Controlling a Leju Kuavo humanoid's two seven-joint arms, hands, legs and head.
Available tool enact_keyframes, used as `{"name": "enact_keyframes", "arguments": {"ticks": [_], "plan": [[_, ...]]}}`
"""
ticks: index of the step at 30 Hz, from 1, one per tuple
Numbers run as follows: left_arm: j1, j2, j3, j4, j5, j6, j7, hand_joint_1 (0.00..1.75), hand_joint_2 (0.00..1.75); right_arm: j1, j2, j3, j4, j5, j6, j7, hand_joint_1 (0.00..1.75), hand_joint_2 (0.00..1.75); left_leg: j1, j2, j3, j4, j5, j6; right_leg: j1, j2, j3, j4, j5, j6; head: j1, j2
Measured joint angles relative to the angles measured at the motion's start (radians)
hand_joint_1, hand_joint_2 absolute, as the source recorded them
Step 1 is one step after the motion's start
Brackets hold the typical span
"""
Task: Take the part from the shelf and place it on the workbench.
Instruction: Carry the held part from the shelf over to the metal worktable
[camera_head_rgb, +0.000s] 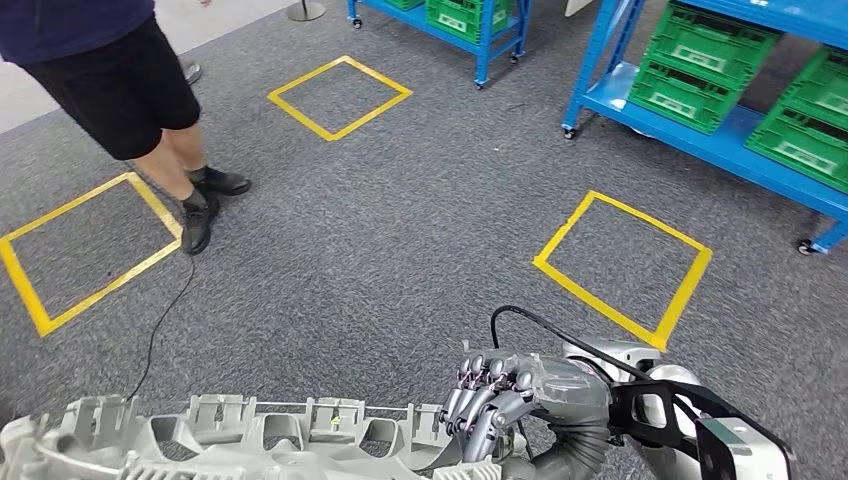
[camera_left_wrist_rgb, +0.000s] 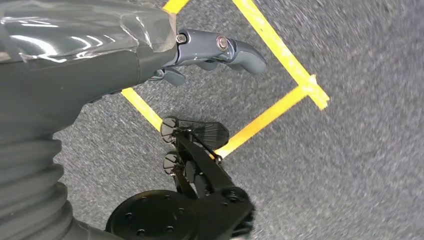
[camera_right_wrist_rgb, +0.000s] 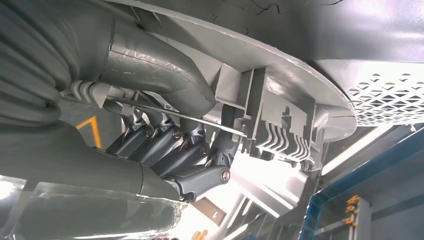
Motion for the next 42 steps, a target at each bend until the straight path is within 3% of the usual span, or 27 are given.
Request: {"name": "enact_keyframes", "arguments": {"ticks": [3,4,7,8,10,12,14,15,16,18,20,22,23,24,25,27,29,30,31,32,34,35,36,38,40,42], "plan": [[-0.01,0.018,0.009,0.006,-0.009,-0.002,-0.006,0.0,1.75,0.001,0.001,-0.005,0.0,0.007,-0.001,-0.018,1.69,1.75,-0.009,0.054,0.109,-0.198,0.071,0.012,0.007,-0.03,0.006,0.001,-0.006,0.009,0.001,0.0],[-0.013,0.022,0.01,0.007,-0.011,-0.003,-0.007,0.0,1.75,0.002,0.001,-0.007,0.0,0.007,-0.001,-0.02,1.69,1.75,-0.013,0.064,0.122,-0.225,0.075,0.016,0.01,-0.039,0.008,0.001,-0.009,0.014,0.001,0.0],[-0.016,0.03,0.014,0.01,-0.012,-0.004,-0.009,0.0,1.75,0.003,0.002,-0.01,0.0,0.008,0.0,-0.022,1.69,1.75,-0.018,0.041,0.119,-0.232,0.075,0.026,0.01,-0.063,0.013,-0.002,-0.013,0.025,0.001,0.0],[-0.016,0.031,0.017,0.01,-0.012,-0.004,-0.01,0.0,1.75,0.003,0.003,-0.011,0.0,0.008,0.0,-0.022,1.69,1.75,-0.017,0.03,0.124,-0.237,0.078,0.03,0.009,-0.058,0.013,0.001,-0.016,0.028,0.002,0.0],[-0.018,0.034,0.021,0.011,-0.012,-0.003,-0.012,0.0,1.75,0.004,0.002,-0.015,-0.001,0.009,0.001,-0.024,1.69,1.75,-0.011,0.007,0.135,-0.247,0.087,0.041,0.006,-0.014,-0.009,0.055,-0.046,0.028,0.004,0.0],[-0.024,0.036,0.024,0.012,-0.012,-0.002,-0.016,0.0,1.75,0.007,0.001,-0.019,-0.001,0.012,0.005,-0.028,1.69,1.75,-0.007,-0.018,0.138,-0.25,0.092,0.047,0.003,0.043,-0.073,0.187,-0.102,0.021,0.008,0.0],[-0.03,0.04,0.025,0.016,-0.018,0.001,-0.026,0.0,1.75,0.01,0.0,-0.022,0.0,0.015,0.008,-0.03,1.69,1.75,-0.007,-0.048,0.136,-0.25,0.092,0.049,0.002,0.059,-0.133,0.299,-0.134,0.023,0.01,0.0],[-0.031,0.044,0.025,0.021,-0.021,0.003,-0.031,0.0,1.75,0.01,0.0,-0.023,0.001,0.016,0.008,-0.03,1.69,1.75,-0.007,-0.064,0.137,-0.25,0.092,0.048,0.001,0.061,-0.14,0.303,-0.126,0.03,0.01,0.0],[-0.033,0.048,0.025,0.029,-0.025,0.007,-0.037,0.0,1.75,0.01,0.0,-0.024,0.002,0.019,0.008,-0.029,1.69,1.75,-0.006,-0.079,0.138,-0.249,0.091,0.047,-0.001,0.065,-0.126,0.263,-0.102,0.04,0.01,0.0],[-0.036,0.057,0.025,0.046,-0.029,0.015,-0.044,0.0,1.75,0.011,0.0,-0.025,0.003,0.023,0.008,-0.024,1.69,1.75,-0.006,-0.109,0.138,-0.243,0.088,0.041,-0.009,0.096,-0.065,0.117,-0.038,0.056,0.011,0.0],[-0.039,0.065,0.026,0.063,-0.03,0.025,-0.047,0.0,1.75,0.012,0.001,-0.025,0.004,0.026,0.007,-0.018,1.69,1.75,-0.008,-0.134,0.132,-0.235,0.083,0.031,-0.013,0.125,-0.024,0.025,0.0,0.051,0.01,0.0],[-0.038,0.072,0.031,0.079,-0.032,0.031,-0.046,0.0,1.75,0.015,0.003,-0.024,0.004,0.029,0.005,-0.008,1.69,1.75,-0.005,-0.154,0.124,-0.233,0.081,0.02,-0.008,0.118,-0.017,0.014,0.006,0.034,0.01,0.0],[-0.035,0.074,0.034,0.087,-0.036,0.032,-0.046,0.0,1.75,0.015,0.005,-0.023,0.005,0.031,0.002,-0.001,1.69,1.75,-0.002,-0.153,0.12,-0.231,0.08,0.015,-0.007,0.108,-0.016,0.013,0.007,0.028,0.01,0.0],[-0.033,0.077,0.037,0.095,-0.039,0.032,-0.046,0.0,1.75,0.015,0.007,-0.022,0.005,0.032,-0.001,0.005,1.69,1.75,-0.002,-0.132,0.114,-0.219,0.073,0.009,-0.007,0.098,-0.013,0.01,0.007,0.021,0.008,0.0],[-0.033,0.081,0.038,0.102,-0.044,0.032,-0.046,0.0,1.75,0.015,0.01,-0.021,0.005,0.032,-0.003,0.011,1.69,1.75,-0.003,-0.1,0.099,-0.189,0.056,0.004,-0.008,0.086,-0.009,0.008,0.006,0.014,0.006,0.0],[-0.035,0.09,0.038,0.119,-0.051,0.034,-0.051,0.0,1.75,0.016,0.014,-0.019,0.005,0.032,-0.007,0.021,1.69,1.75,-0.003,-0.03,0.039,-0.069,0.001,-0.003,-0.003,0.062,-0.004,0.007,0.001,0.003,0.001,0.0],[-0.037,0.099,0.037,0.142,-0.059,0.042,-0.064,0.0,1.75,0.017,0.017,-0.018,0.007,0.028,-0.01,0.033,1.69,1.75,0.0,-0.01,-0.028,0.05,-0.039,-0.005,0.003,0.036,-0.002,0.007,-0.003,-0.002,0.001,0.0],[-0.038,0.104,0.035,0.156,-0.064,0.049,-0.075,0.0,1.75,0.016,0.019,-0.018,0.009,0.026,-0.011,0.038,1.69,1.75,0.0,-0.008,-0.039,0.063,-0.034,-0.005,0.005,0.023,-0.002,0.007,-0.004,-0.003,0.0,0.0],[-0.038,0.111,0.033,0.172,-0.069,0.058,-0.086,0.0,1.75,0.015,0.021,-0.017,0.012,0.023,-0.011,0.042,1.69,1.75,0.0,-0.004,-0.029,0.036,-0.011,-0.004,0.007,0.011,0.0,0.007,-0.006,-0.004,0.0,0.0],[-0.04,0.119,0.03,0.186,-0.071,0.067,-0.096,0.0,1.75,0.013,0.022,-0.017,0.016,0.019,-0.01,0.044,1.69,1.75,-0.001,0.005,0.003,-0.027,0.023,-0.001,0.009,-0.001,0.002,0.007,-0.009,-0.004,0.0,0.0],[-0.049,0.133,0.023,0.21,-0.071,0.085,-0.11,0.0,1.75,0.006,0.026,-0.017,0.024,0.009,-0.005,0.047,1.69,1.75,-0.009,0.048,0.074,-0.164,0.073,0.01,0.016,-0.023,0.008,0.007,-0.015,0.001,0.001,0.0],[-0.054,0.137,0.019,0.219,-0.069,0.09,-0.113,0.0,1.75,0.001,0.028,-0.017,0.028,0.004,-0.002,0.049,1.69,1.75,-0.013,0.062,0.094,-0.203,0.083,0.015,0.019,-0.032,0.01,0.007,-0.018,0.004,0.001,0.0],[-0.059,0.139,0.017,0.225,-0.067,0.093,-0.114,0.0,1.75,-0.004,0.032,-0.015,0.032,-0.001,0.001,0.052,1.69,1.75,-0.018,0.067,0.1,-0.217,0.082,0.02,0.021,-0.041,0.012,0.007,-0.02,0.008,0.002,0.0],[-0.06,0.14,0.015,0.23,-0.063,0.09,-0.111,0.0,1.75,-0.014,0.039,-0.011,0.04,-0.011,0.004,0.057,1.69,1.75,-0.018,0.044,0.101,-0.222,0.086,0.029,0.021,-0.057,0.012,0.007,-0.025,0.017,0.002,0.0],[-0.058,0.135,0.015,0.227,-0.058,0.076,-0.101,0.0,1.75,-0.024,0.046,-0.008,0.047,-0.02,0.004,0.062,1.69,1.75,-0.014,0.021,0.111,-0.232,0.094,0.04,0.017,-0.023,0.0,0.037,-0.043,0.022,0.004,0.0],[-0.059,0.126,0.016,0.214,-0.049,0.055,-0.085,0.0,1.75,-0.03,0.047,-0.005,0.052,-0.032,0.004,0.068,1.69,1.75,-0.01,-0.004,0.116,-0.238,0.099,0.047,0.012,0.036,-0.053,0.149,-0.089,0.02,0.008,0.0]]}}
